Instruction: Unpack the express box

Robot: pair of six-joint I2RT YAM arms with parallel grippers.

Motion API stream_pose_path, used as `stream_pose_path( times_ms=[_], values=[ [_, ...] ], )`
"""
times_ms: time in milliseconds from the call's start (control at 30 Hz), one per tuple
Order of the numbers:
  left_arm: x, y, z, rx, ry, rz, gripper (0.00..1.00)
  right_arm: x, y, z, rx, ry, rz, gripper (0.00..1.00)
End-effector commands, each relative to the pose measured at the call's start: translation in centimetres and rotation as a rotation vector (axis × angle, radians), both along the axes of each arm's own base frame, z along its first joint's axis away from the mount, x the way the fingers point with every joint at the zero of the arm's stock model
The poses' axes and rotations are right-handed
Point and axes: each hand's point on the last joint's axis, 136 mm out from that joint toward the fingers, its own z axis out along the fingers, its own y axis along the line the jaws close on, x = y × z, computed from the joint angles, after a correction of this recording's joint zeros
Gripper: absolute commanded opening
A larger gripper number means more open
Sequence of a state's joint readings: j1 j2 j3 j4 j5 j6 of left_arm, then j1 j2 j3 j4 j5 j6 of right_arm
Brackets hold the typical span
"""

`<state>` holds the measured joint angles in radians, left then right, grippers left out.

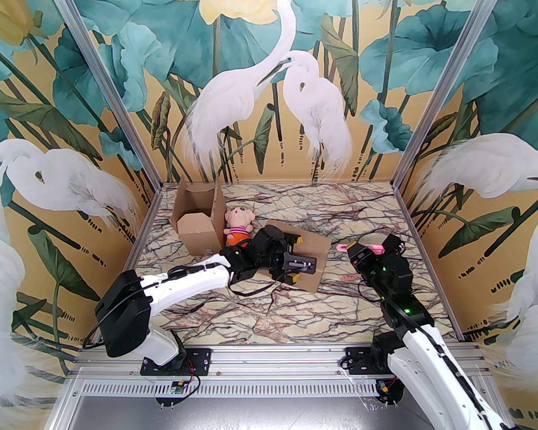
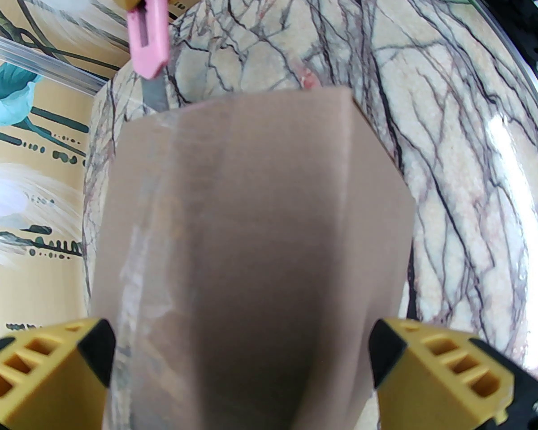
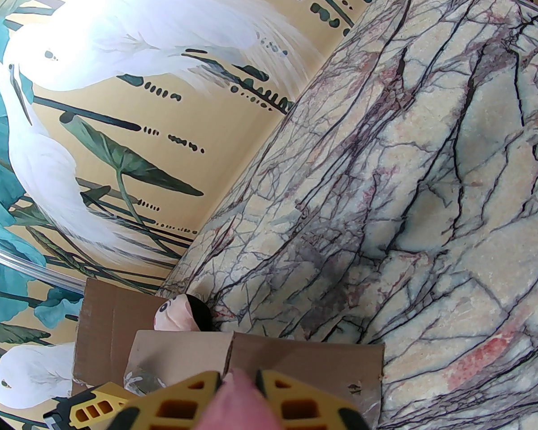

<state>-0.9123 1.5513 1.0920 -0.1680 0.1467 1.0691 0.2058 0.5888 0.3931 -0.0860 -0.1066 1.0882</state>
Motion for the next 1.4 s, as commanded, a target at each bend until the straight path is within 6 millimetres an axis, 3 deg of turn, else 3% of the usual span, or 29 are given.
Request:
stream_pose_path(
  times_ms=[0,633,1033,1367],
  values=[
    [0.4,-1.0,0.8,-0.029,-0.01,-0.003,1.0,0.1,0.2,1.3,0.036,-0.049,0.007,0.0],
    [1.2,-1.1,0.1,-0.019,-0.024,0.025,0.99,0.0,0.1,0.5,0.057,-0.032,-0.006,0.0],
    [-0.5,-1.1,-0.2,-0.036,0.06,-0.013,0.99,0.0,-0.7,-0.3,0.081,-0.038,-0.055,0.0],
    [-0.3,-1.2,-0.4,-0.024,0.063,-0.014,0.99,0.5,-0.4,0.3,0.084,-0.059,-0.042,0.0]
  ],
)
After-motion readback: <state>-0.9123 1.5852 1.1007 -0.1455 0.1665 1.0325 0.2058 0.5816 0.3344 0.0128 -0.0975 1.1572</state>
